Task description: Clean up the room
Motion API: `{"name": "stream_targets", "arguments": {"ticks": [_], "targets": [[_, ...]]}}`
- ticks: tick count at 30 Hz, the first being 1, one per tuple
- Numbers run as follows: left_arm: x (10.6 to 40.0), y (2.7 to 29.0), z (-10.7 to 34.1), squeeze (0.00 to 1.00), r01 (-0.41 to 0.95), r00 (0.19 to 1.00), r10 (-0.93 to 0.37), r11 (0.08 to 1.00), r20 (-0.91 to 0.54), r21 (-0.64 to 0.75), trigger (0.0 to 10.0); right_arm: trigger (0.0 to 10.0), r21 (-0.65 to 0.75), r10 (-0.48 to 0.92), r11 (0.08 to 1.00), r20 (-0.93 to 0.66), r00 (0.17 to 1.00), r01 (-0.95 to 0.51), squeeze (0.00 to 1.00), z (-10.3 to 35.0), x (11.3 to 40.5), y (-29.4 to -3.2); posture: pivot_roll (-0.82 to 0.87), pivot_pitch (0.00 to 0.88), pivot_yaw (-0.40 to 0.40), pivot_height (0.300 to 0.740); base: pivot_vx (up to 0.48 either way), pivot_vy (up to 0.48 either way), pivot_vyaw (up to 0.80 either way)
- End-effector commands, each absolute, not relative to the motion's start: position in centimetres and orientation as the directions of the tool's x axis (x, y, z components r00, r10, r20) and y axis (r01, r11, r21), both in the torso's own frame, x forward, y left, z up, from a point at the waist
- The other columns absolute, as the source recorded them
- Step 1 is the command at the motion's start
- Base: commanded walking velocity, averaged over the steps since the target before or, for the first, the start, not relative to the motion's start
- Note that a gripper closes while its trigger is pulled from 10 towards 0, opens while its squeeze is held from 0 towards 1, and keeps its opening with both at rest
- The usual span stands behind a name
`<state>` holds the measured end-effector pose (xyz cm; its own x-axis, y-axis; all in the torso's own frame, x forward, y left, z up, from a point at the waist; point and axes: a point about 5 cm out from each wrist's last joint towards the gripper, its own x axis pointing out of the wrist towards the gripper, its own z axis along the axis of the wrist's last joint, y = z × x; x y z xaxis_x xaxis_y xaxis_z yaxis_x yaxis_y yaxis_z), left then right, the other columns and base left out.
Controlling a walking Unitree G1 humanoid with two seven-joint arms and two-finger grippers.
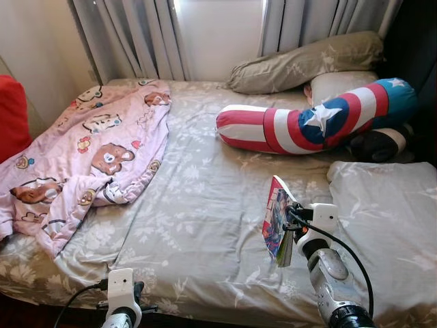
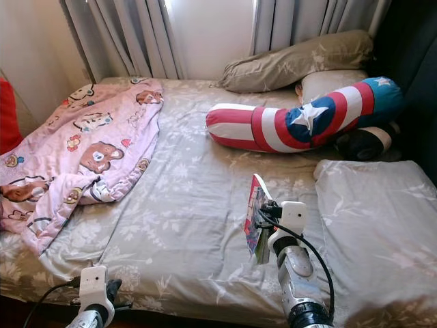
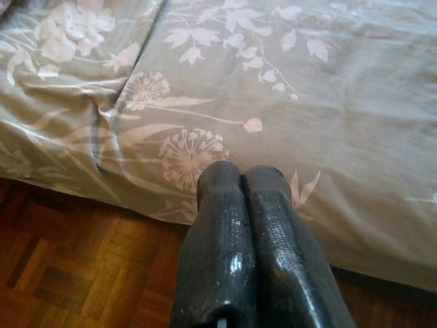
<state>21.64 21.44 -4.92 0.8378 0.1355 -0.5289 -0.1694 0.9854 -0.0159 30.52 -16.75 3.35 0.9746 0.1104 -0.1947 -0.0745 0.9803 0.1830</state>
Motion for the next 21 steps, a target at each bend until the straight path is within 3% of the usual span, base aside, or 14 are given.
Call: {"name": "stream_targets", "arguments": {"ticks": [1,10,21], "targets": [[21.5,21.4,-5.1,0.00,-0.154,0.832,0.128,0.988,-0.540,-0.003,10.0,10.0,0.181,0.118,0.979,-0.149,0.982,-0.090,0.00,4.3,31.1,-16.5,0.06,0.000,0.014,0.740,0.262,0.000,0.00],[21.4,21.4,-5.1,0.00,-0.151,0.831,0.126,0.989,-0.541,-0.002,10.0,10.0,0.182,0.123,0.979,-0.150,0.981,-0.095,0.00,4.3,31.1,-16.4,0.06,0.000,0.013,0.740,0.268,0.000,0.00],[23.1,21.4,-3.6,0.00,-0.141,0.886,0.116,0.990,-0.448,-0.023,10.0,10.0,0.191,0.116,0.978,-0.140,0.983,-0.088,0.00,4.4,31.2,-16.5,0.06,0.000,0.012,0.740,0.000,0.000,0.00]]}}
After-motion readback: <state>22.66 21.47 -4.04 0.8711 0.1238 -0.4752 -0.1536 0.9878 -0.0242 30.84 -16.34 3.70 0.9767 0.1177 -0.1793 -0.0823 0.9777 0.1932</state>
